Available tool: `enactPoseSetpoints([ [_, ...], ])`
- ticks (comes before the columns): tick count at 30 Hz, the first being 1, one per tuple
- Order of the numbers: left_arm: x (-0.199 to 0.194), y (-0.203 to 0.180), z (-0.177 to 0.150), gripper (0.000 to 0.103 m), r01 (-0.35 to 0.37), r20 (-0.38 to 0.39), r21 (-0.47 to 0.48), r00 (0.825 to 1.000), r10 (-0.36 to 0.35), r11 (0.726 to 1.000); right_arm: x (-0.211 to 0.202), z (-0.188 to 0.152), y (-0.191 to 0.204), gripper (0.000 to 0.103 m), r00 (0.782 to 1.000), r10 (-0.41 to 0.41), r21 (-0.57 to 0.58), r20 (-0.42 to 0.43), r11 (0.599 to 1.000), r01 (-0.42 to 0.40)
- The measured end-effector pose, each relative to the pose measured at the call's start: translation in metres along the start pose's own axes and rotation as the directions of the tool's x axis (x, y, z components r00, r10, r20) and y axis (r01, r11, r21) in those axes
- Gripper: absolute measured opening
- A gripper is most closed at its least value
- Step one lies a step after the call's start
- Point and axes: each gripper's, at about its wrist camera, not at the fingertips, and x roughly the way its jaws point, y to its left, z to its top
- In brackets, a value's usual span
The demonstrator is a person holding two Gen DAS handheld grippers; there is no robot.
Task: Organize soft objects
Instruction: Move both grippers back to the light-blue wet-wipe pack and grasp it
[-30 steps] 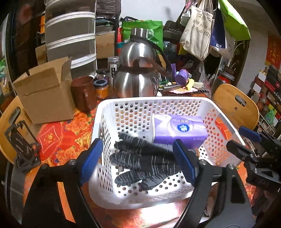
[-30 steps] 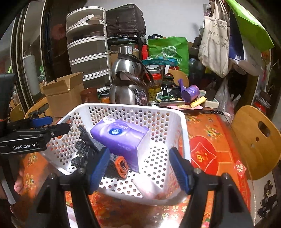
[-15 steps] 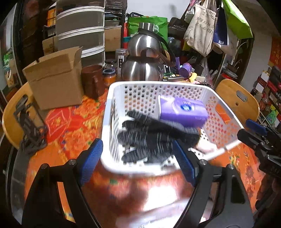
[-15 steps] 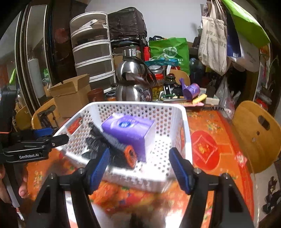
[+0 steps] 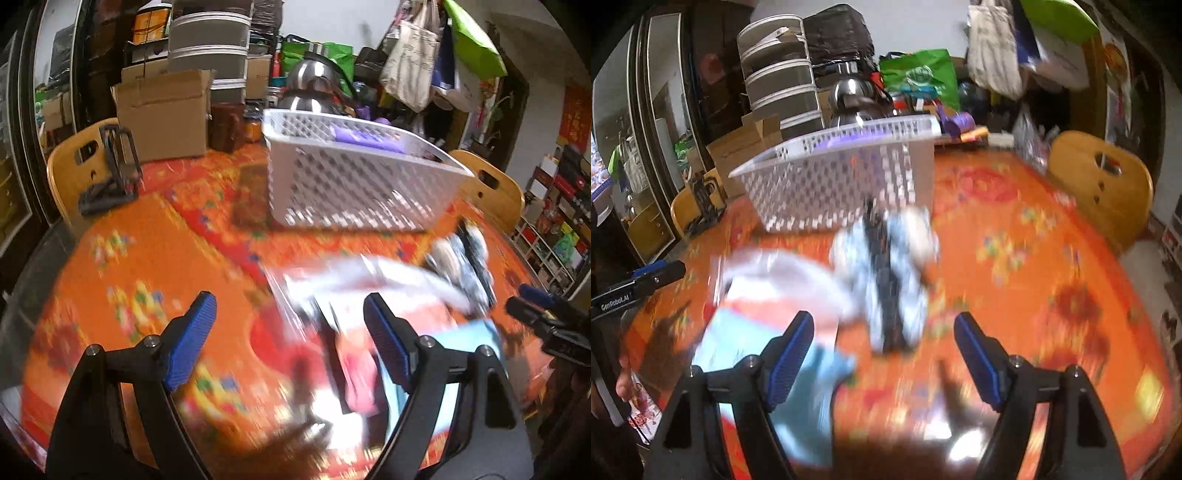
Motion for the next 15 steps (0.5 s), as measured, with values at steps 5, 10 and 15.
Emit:
enactPoseSetpoints([
  [5, -0.020, -0.031, -0.041, 0.080, 0.051, 0.030, 0.045, 0.998, -0.052, 0.998, -0.019, -0.039, 0.022, 0.078, 0.999, 0.038, -0.019, 0.036, 0.999, -0.038],
  [10, -0.026, -0.062, -0.068, 0.080, 0.079, 0.038, 0.121, 0.996, -0.084, 0.990, -0.026, -0.061, 0.044, 0.078, 0.996, 0.068, -0.076, 0.049, 0.995, -0.064],
  [15, -0.019, -0.077, -0.085, 0.065, 0.116, 0.013, 0.158, 0.993, -0.120, 0.980, -0.014, -0.070, 0.048, 0.069, 0.995, 0.098, -0.092, 0.022, 0.991, -0.095],
])
